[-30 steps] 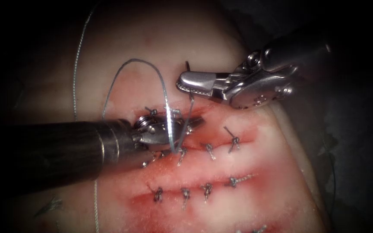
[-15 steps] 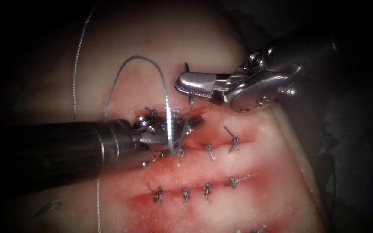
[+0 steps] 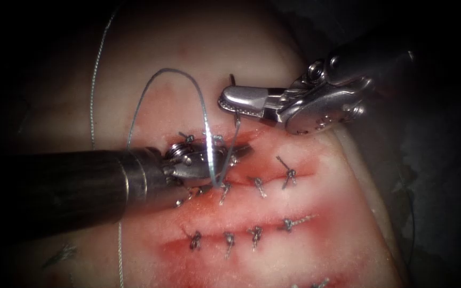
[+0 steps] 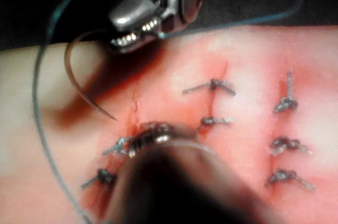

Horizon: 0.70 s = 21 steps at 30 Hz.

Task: Wound Closure
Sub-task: Insert the needle into the skin of the tissue using the right grasper

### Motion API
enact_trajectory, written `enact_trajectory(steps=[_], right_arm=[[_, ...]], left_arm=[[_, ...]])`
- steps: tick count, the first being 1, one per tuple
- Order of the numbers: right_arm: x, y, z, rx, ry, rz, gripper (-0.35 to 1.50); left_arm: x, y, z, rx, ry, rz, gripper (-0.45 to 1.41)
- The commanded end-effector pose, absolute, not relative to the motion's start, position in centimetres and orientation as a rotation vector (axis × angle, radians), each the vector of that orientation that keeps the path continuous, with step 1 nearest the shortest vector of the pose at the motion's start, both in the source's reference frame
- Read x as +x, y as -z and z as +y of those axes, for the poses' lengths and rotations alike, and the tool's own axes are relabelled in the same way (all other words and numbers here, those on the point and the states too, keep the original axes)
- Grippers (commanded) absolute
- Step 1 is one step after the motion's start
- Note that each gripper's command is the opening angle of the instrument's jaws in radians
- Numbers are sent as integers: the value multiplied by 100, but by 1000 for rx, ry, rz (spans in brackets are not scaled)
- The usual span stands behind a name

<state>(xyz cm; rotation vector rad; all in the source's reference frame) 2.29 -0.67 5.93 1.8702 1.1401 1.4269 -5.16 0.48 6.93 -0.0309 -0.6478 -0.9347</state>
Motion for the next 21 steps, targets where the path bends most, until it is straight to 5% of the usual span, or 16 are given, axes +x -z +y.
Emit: enact_trajectory(steps=[1, 21], right_arm=[[236, -599, -69, 1872, -1421, 1141, -35], [237, -604, -73, 1860, -1421, 1133, -35]], left_arm=[[-523, -697, 54, -33, 935, -651, -45], [-523, -697, 54, -33, 936, -650, -45]])
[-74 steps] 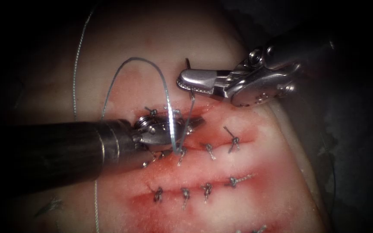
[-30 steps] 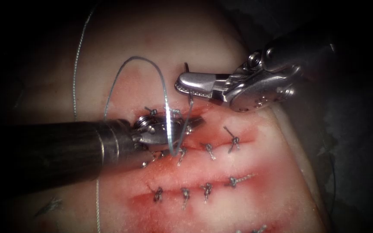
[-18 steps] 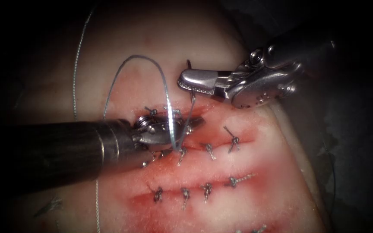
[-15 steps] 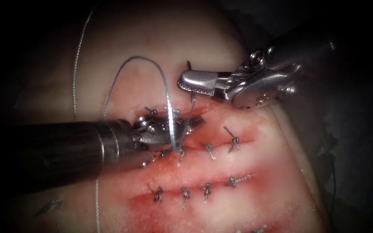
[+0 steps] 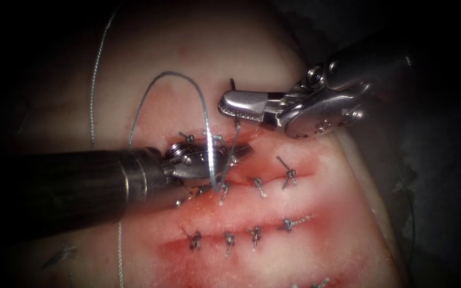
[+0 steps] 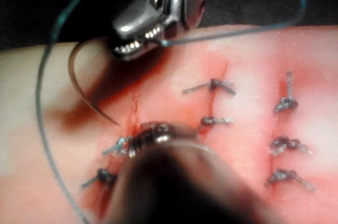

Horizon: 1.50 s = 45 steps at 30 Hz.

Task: Wound Closure
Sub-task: Insert the needle into the skin of the tissue using the right grasper

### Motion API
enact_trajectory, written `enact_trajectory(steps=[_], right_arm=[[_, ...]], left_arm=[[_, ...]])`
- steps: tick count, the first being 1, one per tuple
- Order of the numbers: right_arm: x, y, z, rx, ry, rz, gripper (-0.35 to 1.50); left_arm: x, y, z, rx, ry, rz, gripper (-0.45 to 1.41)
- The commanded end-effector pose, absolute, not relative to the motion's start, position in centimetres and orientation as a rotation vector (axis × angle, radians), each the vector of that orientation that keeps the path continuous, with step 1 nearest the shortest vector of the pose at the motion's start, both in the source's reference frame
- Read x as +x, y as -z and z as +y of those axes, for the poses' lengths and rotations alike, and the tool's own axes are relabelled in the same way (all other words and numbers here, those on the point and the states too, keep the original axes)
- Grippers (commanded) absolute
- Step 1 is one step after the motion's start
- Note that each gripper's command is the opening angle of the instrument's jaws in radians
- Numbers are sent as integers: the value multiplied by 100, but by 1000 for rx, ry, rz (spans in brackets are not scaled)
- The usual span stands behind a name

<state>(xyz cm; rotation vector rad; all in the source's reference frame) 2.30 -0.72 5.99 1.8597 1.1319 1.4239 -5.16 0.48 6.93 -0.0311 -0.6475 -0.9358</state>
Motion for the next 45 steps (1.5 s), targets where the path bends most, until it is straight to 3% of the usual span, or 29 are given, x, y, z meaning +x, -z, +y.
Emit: enact_trajectory(steps=[1, 45], right_arm=[[237, -605, -73, 1857, -1421, 1131, -35], [241, -636, -91, 1822, -1453, 1029, -35]], left_arm=[[-523, -697, 54, -33, 936, -650, -45], [-522, -697, 54, -34, 937, -650, -45]])
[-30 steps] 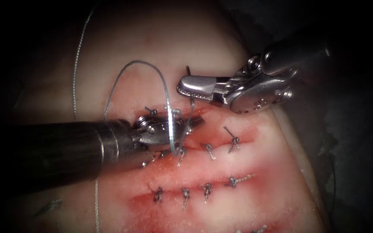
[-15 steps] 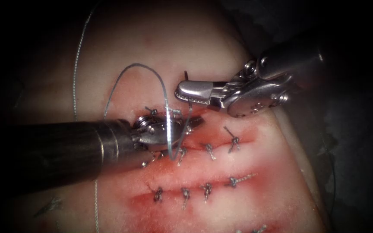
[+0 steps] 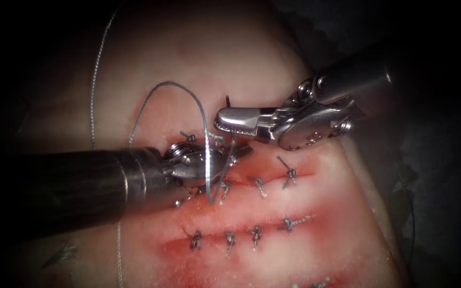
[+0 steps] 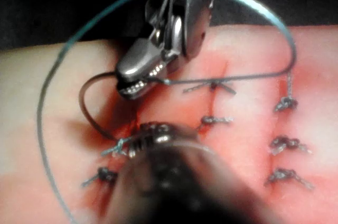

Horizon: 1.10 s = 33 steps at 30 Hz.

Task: Wound Closure
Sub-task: Insert the needle into the skin of the tissue using the right grasper

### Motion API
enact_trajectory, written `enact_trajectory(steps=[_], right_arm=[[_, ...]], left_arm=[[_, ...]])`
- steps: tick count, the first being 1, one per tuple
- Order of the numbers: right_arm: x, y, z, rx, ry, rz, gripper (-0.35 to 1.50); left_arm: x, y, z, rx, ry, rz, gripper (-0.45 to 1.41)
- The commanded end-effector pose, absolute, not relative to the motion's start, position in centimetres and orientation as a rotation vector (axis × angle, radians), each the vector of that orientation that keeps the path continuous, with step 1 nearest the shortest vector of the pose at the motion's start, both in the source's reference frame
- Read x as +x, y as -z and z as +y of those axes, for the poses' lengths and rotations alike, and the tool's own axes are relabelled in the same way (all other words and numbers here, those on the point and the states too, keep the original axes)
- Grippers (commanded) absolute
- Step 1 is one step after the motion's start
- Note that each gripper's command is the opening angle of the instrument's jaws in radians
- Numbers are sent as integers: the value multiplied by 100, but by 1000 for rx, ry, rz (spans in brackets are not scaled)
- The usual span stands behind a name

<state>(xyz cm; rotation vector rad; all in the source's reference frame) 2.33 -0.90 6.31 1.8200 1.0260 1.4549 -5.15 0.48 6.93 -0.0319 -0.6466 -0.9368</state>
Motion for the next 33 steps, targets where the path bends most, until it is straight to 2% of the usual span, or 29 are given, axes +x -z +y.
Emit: enact_trajectory(steps=[1, 14, 33], right_arm=[[241, -636, -91, 1820, -1454, 1027, -35], [232, -612, -67, 1898, -1452, 1092, -35], [241, -610, -73, 1913, -1444, 1120, -35]], left_arm=[[-522, -697, 54, -34, 937, -650, -45], [-522, -698, 52, -36, 925, -648, -45], [-522, -699, 52, -36, 924, -648, -45]])
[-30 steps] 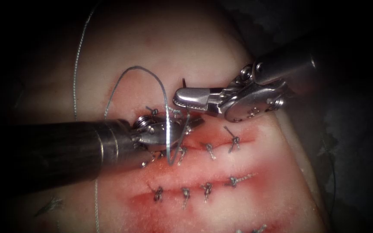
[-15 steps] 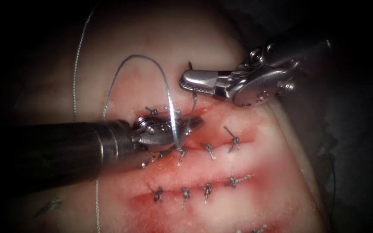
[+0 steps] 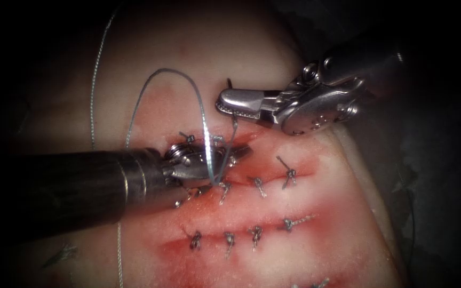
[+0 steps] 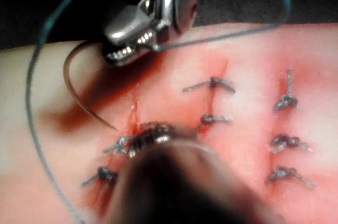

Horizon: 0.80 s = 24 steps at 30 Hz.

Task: Wound Closure
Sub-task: Insert the needle into the skin of the tissue using the right grasper

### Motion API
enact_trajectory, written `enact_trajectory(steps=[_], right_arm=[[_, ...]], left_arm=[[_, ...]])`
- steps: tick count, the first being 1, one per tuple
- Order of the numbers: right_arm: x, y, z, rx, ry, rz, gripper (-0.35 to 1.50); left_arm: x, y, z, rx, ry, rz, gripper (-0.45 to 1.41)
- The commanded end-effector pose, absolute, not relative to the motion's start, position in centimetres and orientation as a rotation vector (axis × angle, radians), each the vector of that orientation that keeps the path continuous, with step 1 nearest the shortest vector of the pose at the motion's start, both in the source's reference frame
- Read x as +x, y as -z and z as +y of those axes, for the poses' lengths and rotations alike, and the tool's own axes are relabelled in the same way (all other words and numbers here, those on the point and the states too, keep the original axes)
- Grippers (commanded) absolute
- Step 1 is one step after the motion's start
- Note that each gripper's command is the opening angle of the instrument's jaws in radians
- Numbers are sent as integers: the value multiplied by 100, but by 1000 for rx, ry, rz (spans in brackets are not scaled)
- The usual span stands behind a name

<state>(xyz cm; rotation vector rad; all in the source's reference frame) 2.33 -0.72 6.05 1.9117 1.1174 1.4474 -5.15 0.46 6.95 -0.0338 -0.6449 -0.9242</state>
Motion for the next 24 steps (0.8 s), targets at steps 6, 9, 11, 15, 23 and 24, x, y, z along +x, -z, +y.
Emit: enact_trajectory(steps=[6, 9, 11, 15, 23, 24], right_arm=[[242, -610, -73, 1916, -1443, 1126, -35], [240, -610, -72, 1919, -1442, 1129, -35], [240, -611, -71, 1915, -1447, 1127, -35], [240, -612, -71, 1912, -1447, 1125, -35], [239, -615, -71, 1894, -1445, 1110, -35], [239, -616, -72, 1893, -1445, 1110, -35]], left_arm=[[-521, -698, 52, -36, 924, -648, -45], [-521, -698, 52, -36, 924, -648, -45], [-521, -698, 52, -36, 924, -648, -45], [-521, -698, 52, -36, 924, -648, -45], [-521, -698, 51, -36, 924, -648, -45], [-521, -698, 51, -36, 924, -648, -45]])
